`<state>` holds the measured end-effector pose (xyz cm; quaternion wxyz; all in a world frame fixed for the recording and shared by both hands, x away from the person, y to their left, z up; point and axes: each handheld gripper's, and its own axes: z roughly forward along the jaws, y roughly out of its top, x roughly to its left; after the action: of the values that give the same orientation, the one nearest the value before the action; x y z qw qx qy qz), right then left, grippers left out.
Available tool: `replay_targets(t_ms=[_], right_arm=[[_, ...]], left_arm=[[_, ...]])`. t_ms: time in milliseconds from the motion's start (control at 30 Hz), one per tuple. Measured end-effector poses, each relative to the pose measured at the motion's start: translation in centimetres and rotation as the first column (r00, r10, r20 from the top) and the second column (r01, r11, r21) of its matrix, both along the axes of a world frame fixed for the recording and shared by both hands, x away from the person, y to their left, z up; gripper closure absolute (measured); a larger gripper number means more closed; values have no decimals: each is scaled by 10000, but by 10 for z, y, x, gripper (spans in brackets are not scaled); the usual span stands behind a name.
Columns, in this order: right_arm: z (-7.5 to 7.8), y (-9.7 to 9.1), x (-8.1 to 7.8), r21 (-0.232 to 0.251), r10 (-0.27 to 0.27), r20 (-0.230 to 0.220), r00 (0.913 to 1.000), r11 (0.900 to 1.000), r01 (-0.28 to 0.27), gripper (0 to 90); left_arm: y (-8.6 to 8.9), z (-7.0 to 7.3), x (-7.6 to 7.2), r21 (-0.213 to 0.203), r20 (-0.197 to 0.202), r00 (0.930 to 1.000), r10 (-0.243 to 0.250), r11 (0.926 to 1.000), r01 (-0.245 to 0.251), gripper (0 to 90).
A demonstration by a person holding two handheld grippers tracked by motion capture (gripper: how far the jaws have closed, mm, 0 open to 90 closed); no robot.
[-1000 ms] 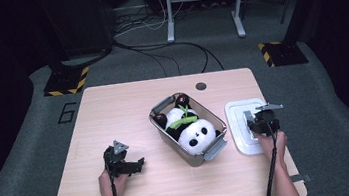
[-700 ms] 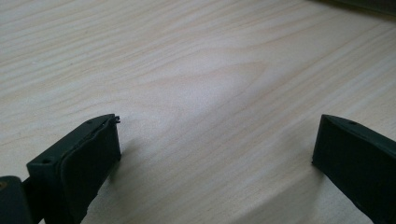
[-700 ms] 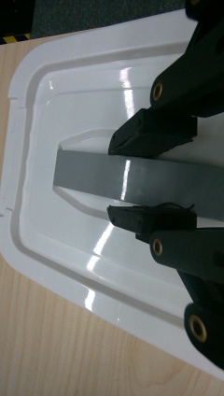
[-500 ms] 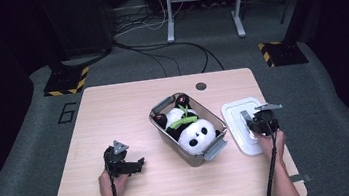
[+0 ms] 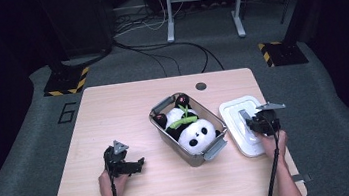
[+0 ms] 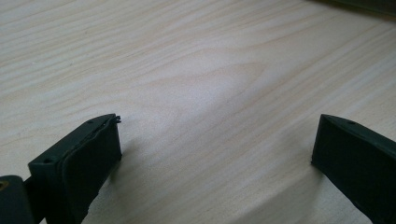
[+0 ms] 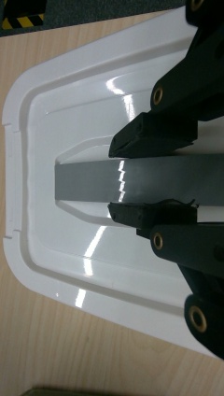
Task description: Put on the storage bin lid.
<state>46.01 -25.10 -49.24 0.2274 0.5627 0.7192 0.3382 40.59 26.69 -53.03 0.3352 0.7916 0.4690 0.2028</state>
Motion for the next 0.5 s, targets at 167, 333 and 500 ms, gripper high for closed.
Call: replay_targets(t_ms=[167,333,500], right_arm=[[7,2,-4,-3,146,110,9998,9999,-146,669],[17,1,-6,58,284,233,9993,9996,-286,669],[27,3,-8,79,330,290,9990,9994,-332,669]], left_arm=[[0,0,0,2,1,10000,-3,10000,3,7],[0,0,0,0,2,10000,0,10000,0,7],[0,0,0,5,1,10000,-3,10000,3,7]])
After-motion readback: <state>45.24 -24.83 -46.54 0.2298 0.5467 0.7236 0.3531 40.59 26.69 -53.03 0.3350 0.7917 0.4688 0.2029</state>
